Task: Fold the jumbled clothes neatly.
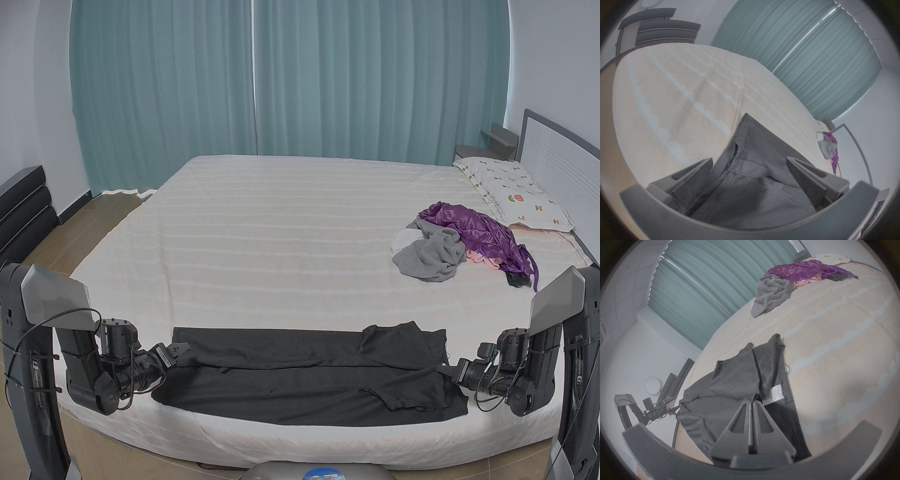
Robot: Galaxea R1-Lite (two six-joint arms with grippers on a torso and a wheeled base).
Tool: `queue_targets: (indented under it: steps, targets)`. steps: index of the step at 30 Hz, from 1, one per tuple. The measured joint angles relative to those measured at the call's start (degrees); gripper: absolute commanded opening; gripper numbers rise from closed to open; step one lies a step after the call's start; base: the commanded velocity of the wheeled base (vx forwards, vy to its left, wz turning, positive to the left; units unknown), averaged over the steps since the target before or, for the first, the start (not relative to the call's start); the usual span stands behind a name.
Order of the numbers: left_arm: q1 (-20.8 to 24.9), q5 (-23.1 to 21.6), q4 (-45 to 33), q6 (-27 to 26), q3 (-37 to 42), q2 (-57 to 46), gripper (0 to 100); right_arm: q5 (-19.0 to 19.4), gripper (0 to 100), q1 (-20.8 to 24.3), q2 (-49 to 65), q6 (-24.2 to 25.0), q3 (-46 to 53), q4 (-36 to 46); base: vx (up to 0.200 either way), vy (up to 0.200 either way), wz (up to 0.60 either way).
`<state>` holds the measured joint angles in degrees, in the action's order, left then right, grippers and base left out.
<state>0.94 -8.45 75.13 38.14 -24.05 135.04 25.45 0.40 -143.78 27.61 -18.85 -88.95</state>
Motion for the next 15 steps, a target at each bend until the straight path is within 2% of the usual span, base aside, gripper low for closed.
queue_targets:
  steps: [4, 9, 15]
  targets:
    - [0.5, -2.1, -0.3, -1.1, -0.3, 0.0, 100, 0.0, 0, 0.1, -0.1, 0.0, 0.1, 0.0, 0.0, 0.0, 0.0]
    - [0.8, -2.3, -0.4, -4.4, -0.5, 0.7, 100, 0.0, 0, 0.1, -0.3, 0.0, 0.1, 0.0, 0.0, 0.0, 0.0]
    - [0.8, -2.4, -0.3, -5.7, -0.5, 1.6, 100, 0.0, 0, 0.1, -0.5, -0.1, 0.0, 0.0, 0.0, 0.0, 0.0]
